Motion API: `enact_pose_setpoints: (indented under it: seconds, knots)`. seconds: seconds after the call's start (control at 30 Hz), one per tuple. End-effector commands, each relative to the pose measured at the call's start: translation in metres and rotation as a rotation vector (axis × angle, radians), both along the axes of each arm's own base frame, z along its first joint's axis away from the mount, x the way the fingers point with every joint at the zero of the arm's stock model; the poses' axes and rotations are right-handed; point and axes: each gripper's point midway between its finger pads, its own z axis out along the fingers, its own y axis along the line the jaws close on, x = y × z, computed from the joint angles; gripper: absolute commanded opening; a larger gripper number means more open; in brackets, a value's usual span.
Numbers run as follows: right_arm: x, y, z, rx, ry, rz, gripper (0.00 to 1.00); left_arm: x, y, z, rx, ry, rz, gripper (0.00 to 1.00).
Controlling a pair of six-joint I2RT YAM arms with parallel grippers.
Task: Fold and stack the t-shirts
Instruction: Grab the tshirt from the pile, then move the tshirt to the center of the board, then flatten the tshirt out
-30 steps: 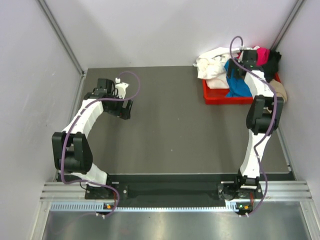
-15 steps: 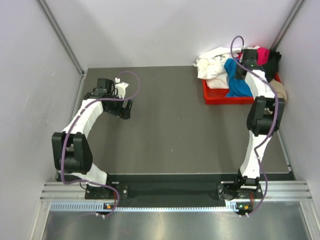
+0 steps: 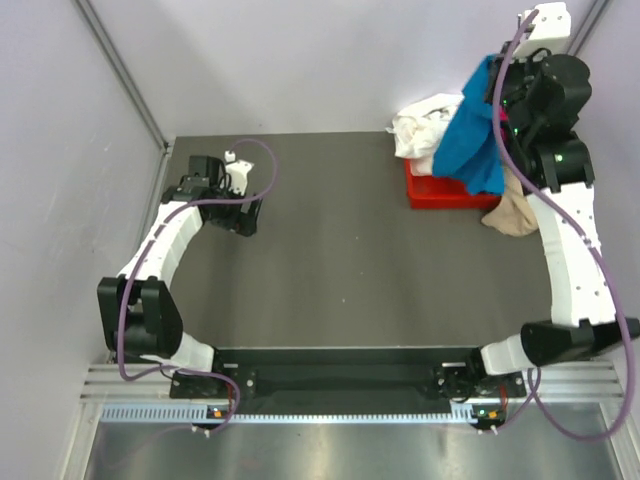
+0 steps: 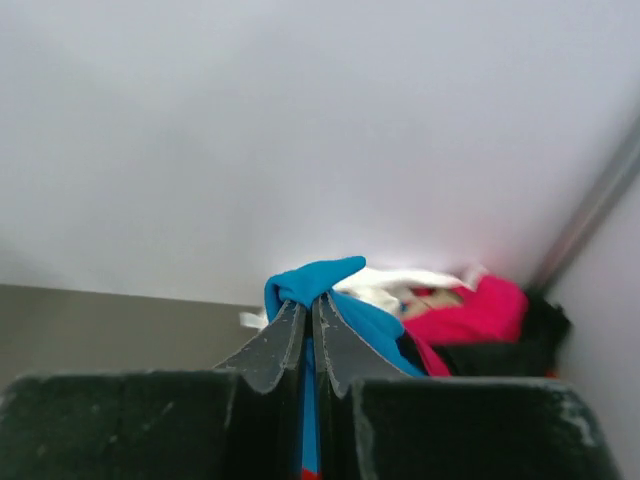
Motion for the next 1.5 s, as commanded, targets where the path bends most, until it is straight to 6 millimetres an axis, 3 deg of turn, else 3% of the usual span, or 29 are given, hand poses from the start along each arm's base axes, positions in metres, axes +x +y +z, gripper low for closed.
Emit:
enact_pose_setpoints:
  seconds: [0.0,0.03,0.13,0.17,0.23,0.37,0.4,0.47,0.5,0.53,0.63,0.67,0.7,0.73,0.77,0.83,0.87,0.93,1.03,1.07,1.1,1.13,1.17,1.2,1.27,1.3,1.37,1.4,1.47]
  knots:
    - [-0.044,0.070,0.064,0.001,-0.202,0.280,0.00,0.003,0.014,0.023,0.024,-0.063,0.055,0.99]
    - [-0.058,0.096,0.072,0.025,-0.225,0.357,0.00,0.004,0.020,0.027,0.019,-0.071,0.072,0.99]
    - [-0.088,0.139,0.091,0.057,-0.280,0.515,0.00,0.002,0.028,0.034,0.014,-0.089,0.087,0.99]
    - [-0.103,0.167,0.093,0.068,-0.285,0.620,0.00,0.002,0.028,0.035,0.016,-0.092,0.087,0.99]
    - [-0.119,0.191,0.100,0.125,-0.295,0.726,0.00,0.002,0.041,0.040,0.022,-0.105,0.121,0.99]
    - [-0.128,0.230,0.077,0.227,-0.209,0.859,0.00,0.002,0.054,0.049,0.020,-0.126,0.162,0.99]
    - [-0.120,0.241,0.049,0.235,-0.147,0.863,0.00,0.002,0.059,0.052,0.020,-0.133,0.178,0.99]
    - [-0.121,0.263,0.027,0.279,-0.104,0.899,0.00,0.001,0.064,0.057,0.016,-0.146,0.187,0.99]
    - [-0.114,0.278,-0.008,0.281,-0.029,0.907,0.00,0.000,0.067,0.060,0.019,-0.152,0.193,0.99]
    - [-0.113,0.291,-0.017,0.310,-0.009,0.925,0.00,-0.001,0.068,0.063,0.020,-0.158,0.195,0.99]
    - [-0.116,0.363,-0.092,0.282,0.183,1.012,0.00,-0.003,0.072,0.066,0.027,-0.172,0.198,0.99]
    - [-0.107,0.393,-0.140,0.247,0.290,1.035,0.00,-0.004,0.075,0.065,0.038,-0.171,0.212,0.99]
    - [-0.109,0.412,-0.140,0.240,0.302,1.071,0.00,-0.004,0.078,0.066,0.045,-0.178,0.224,0.99]
    - [-0.111,0.426,-0.163,0.227,0.381,1.084,0.00,-0.005,0.081,0.067,0.052,-0.184,0.232,0.99]
    - [-0.111,0.452,-0.205,0.200,0.475,1.114,0.00,-0.006,0.084,0.067,0.053,-0.186,0.239,0.99]
    - [-0.109,0.473,-0.216,0.192,0.516,1.135,0.00,-0.009,0.094,0.069,0.052,-0.193,0.259,0.99]
    - [-0.102,0.485,-0.228,0.188,0.537,1.132,0.24,-0.010,0.102,0.067,0.052,-0.192,0.270,0.99]
    - [-0.095,0.486,-0.245,0.155,0.583,1.091,0.65,-0.012,0.107,0.064,0.047,-0.182,0.273,0.99]
    - [-0.078,0.463,-0.247,0.087,0.560,0.956,0.81,-0.016,0.102,0.049,0.030,-0.140,0.234,0.99]
    - [-0.077,0.445,-0.220,0.094,0.501,0.898,0.82,-0.018,0.098,0.040,0.027,-0.125,0.194,0.97]
    - [-0.080,0.429,-0.243,0.063,0.539,0.853,0.83,-0.019,0.095,0.033,0.022,-0.118,0.167,0.95]
    - [-0.082,0.418,-0.237,0.064,0.512,0.830,0.83,-0.018,0.090,0.027,0.007,-0.116,0.137,0.94]
    - [-0.087,0.395,-0.212,0.082,0.459,0.779,0.83,-0.017,0.090,0.016,0.015,-0.116,0.111,0.92]
    - [-0.096,0.380,-0.244,0.052,0.516,0.748,0.82,-0.015,0.091,0.010,0.023,-0.121,0.104,0.88]
    - [-0.113,0.354,-0.240,0.064,0.515,0.708,0.76,-0.007,0.098,-0.009,0.058,-0.122,0.108,0.83]
    - [-0.125,0.342,-0.275,0.036,0.577,0.688,0.74,-0.005,0.102,-0.015,0.072,-0.110,0.113,0.82]
    - [-0.146,0.333,-0.287,0.066,0.607,0.672,0.63,0.002,0.110,-0.037,0.096,-0.049,0.134,0.82]
    - [-0.158,0.327,-0.313,0.051,0.649,0.659,0.59,0.003,0.111,-0.045,0.094,-0.016,0.141,0.83]
    - [-0.180,0.333,-0.331,0.047,0.680,0.654,0.54,0.007,0.111,-0.066,0.073,0.064,0.174,0.86]
